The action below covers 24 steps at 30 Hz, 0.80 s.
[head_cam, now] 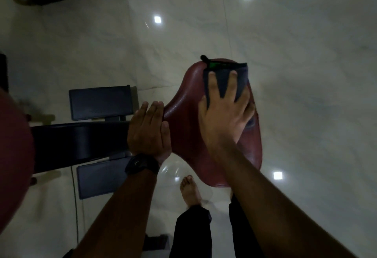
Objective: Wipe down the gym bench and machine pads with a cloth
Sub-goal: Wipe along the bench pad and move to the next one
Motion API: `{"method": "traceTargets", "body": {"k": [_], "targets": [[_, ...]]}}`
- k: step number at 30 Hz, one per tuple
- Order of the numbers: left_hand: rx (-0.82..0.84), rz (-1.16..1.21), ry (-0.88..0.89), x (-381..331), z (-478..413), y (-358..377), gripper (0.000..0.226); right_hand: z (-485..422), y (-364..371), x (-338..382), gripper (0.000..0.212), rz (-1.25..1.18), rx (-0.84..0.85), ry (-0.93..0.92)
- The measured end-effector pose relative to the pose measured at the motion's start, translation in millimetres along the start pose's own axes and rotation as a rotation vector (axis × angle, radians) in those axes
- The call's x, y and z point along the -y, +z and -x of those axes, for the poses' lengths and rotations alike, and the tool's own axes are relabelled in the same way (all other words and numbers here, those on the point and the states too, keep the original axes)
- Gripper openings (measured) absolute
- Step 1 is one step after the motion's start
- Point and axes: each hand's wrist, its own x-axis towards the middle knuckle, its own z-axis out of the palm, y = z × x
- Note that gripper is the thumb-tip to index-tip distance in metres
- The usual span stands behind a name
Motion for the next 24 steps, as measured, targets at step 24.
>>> {"method": "traceTargets", "body": {"k": [24], "targets": [[-0.012,-0.007,0.005,-1,0,0,0.048,-73,-8,-6,0.062,0.047,0.088,-0.296]]}}
